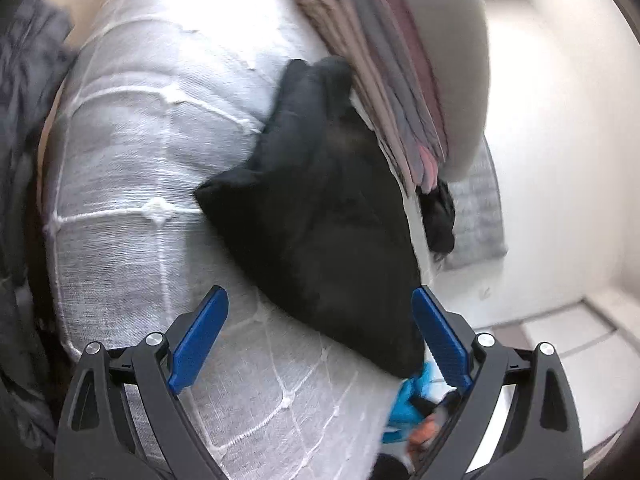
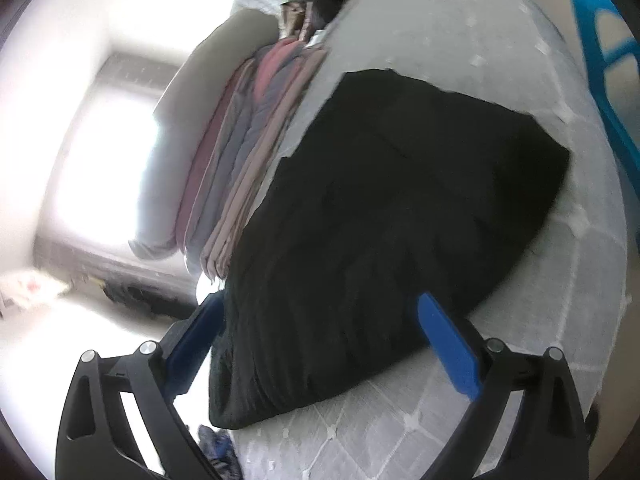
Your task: Fold large clothes
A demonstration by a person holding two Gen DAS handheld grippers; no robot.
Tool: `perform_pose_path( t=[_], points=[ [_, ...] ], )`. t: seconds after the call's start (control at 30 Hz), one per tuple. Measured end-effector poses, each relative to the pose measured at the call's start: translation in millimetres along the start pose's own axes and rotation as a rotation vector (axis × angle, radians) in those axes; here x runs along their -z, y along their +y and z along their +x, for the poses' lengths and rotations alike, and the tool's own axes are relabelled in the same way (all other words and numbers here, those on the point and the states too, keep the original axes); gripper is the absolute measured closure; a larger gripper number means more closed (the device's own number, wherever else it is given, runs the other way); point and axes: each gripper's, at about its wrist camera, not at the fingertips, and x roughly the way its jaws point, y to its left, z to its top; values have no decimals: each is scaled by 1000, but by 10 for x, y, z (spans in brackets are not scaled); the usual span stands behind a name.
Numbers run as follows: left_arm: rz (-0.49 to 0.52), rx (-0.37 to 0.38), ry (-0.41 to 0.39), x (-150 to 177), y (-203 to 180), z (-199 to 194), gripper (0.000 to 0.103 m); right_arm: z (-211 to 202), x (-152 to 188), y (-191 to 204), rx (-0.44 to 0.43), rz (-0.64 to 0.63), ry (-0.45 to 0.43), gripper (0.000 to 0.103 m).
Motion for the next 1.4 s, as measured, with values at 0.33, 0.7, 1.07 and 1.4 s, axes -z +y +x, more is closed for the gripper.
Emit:
perform_pose_path(
  t=[0.33,0.7,1.07,1.4],
  points=[
    [-53,-33,-118,-160,0,286,14,-199,-37,-328,21,130,-39,9],
    [41,-174,-185,-175,-92,388,22,-332,-182,-874,-53,369,-124,9],
    [24,-192,-163,-242,-6,403,73,-92,-551,-769,-14,239,-117,56],
    [159,-132,-238,-368,-454,-5,85,-398,-216,-397,-243,150,-76,78]
  ],
)
